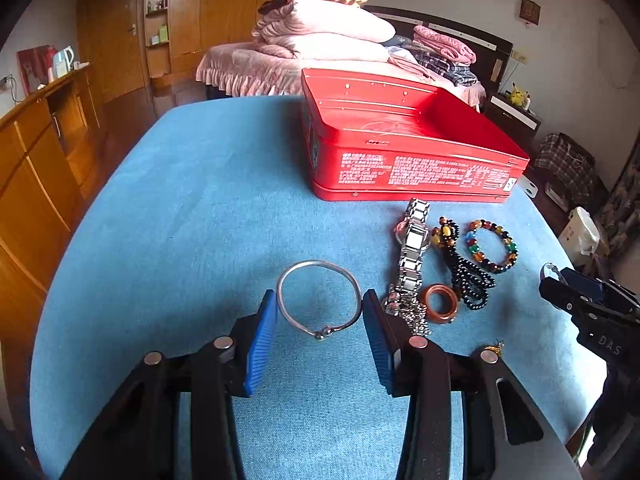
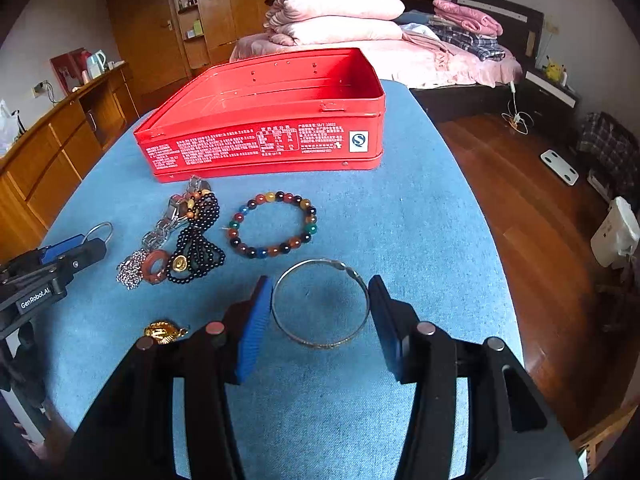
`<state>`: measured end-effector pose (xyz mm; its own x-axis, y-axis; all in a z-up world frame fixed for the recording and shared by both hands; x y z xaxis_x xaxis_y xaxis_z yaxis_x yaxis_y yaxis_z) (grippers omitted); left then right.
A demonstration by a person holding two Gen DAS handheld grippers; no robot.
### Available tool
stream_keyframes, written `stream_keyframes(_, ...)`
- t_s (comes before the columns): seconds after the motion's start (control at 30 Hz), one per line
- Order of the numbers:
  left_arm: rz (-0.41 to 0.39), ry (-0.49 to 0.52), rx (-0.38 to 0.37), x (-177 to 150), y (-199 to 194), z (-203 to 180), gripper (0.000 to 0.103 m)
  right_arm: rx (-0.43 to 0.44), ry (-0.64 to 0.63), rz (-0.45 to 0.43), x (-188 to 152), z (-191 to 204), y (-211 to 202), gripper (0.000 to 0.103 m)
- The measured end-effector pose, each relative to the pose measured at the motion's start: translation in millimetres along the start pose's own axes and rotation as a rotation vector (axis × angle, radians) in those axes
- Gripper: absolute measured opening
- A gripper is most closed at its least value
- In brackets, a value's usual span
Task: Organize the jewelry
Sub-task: 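Grasp the plain silver bangle with the right tool while the left tool grasps the silver ball-end bangle, then carry both silver bangles in the two tools into the red tin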
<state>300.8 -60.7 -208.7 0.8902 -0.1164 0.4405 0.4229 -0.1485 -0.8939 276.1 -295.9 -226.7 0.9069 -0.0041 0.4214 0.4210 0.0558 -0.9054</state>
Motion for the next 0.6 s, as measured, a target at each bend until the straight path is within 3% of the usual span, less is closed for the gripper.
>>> stream_keyframes(0.6, -0.087, 0.006, -0.006, 55.8, -26.7, -19.5, 0.044, 0.023, -0.047, -0.099, 69.9, 20.2, -37.2, 0.048)
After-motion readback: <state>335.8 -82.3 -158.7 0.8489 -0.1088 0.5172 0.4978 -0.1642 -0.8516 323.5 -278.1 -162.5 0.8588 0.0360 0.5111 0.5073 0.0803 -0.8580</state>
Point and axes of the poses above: each gripper's, at about its wrist camera, not at the fingertips, and y roughly the way its jaws point, z to its left, x to its top, the point moved 10 cm from there along y, roughly the way its jaws point, and after that the axes turned 14 degrees about z, right-handed, at the moved point
